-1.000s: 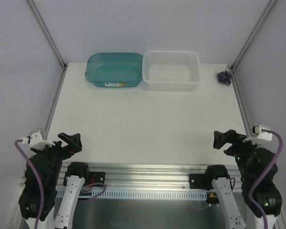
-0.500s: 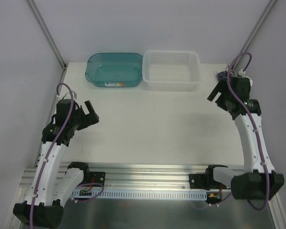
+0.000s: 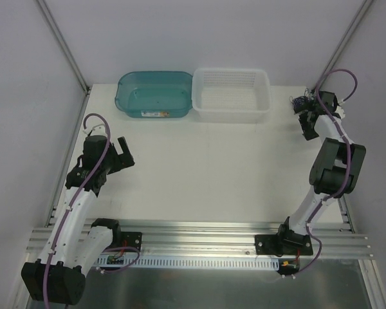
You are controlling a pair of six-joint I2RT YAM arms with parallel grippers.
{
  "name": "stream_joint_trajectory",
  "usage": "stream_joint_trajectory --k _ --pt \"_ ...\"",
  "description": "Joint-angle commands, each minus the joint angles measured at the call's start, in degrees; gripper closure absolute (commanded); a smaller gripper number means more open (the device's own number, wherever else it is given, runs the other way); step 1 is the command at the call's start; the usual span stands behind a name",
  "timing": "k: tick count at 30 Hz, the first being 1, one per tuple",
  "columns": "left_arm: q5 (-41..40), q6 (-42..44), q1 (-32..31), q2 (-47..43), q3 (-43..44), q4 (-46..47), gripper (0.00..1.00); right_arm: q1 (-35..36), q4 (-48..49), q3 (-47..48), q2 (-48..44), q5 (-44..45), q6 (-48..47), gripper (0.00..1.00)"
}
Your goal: Untangle the cables
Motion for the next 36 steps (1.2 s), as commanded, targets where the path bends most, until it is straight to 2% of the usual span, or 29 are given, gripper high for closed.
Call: stream_joint_trajectory --k 1,10,17,20,23,25,26,28,29,31,32,33,36 --pt "-1.3 1.4 0.7 1.2 -0.2 2.6 0.01 -0.8 11.7 4.2 3.9 1.0 9.7 0.01" --pt "-0.7 2.0 0.7 5.7 1.0 2.0 0.01 -1.5 27.3 8.7 17.0 4.9 16.3 0.01" --pt "-0.9 1.9 0.7 7.6 1.1 1.9 0.01 -2.1 30.0 14.7 26.0 5.7 20.0 0.01" --pt "-1.2 1.9 0.8 7.9 1.2 2.0 0.01 -2.1 30.1 17.5 29.8 5.6 21.3 0.05" --pt "-1.2 1.9 0.8 8.2 1.2 2.0 0.01 -2.2 30.4 20.1 32.2 5.8 21.9 0.15" --pt "-1.1 1.9 0.7 8.1 1.2 2.0 0.01 -2.2 30.5 20.6 32.8 5.7 22.8 0.28" --pt "-1.1 1.9 0.7 8.1 1.1 2.0 0.01 -2.1 30.7 20.5 32.7 5.5 22.8 0.41" --pt "-0.8 1.9 0.7 7.8 1.1 2.1 0.01 -2.2 31.8 18.5 32.1 4.5 23.1 0.57" --pt "-0.6 1.9 0.7 7.7 1.1 2.1 0.01 -2.2 32.6 17.4 30.8 3.9 23.2 0.71" --pt "0.0 2.0 0.7 6.9 1.0 2.1 0.01 -2.2 34.3 13.5 29.0 2.6 22.4 0.85" --pt "0.2 2.0 0.7 6.5 0.9 2.1 0.01 -2.1 34.6 12.2 26.4 2.4 21.9 0.96" --pt "0.7 2.1 0.7 5.8 0.9 2.2 0.01 -2.1 34.6 9.0 24.9 1.8 21.3 0.99" --pt "2.2 2.3 0.8 4.7 0.2 2.9 0.01 -2.1 34.8 2.7 17.3 -0.5 20.0 0.99"
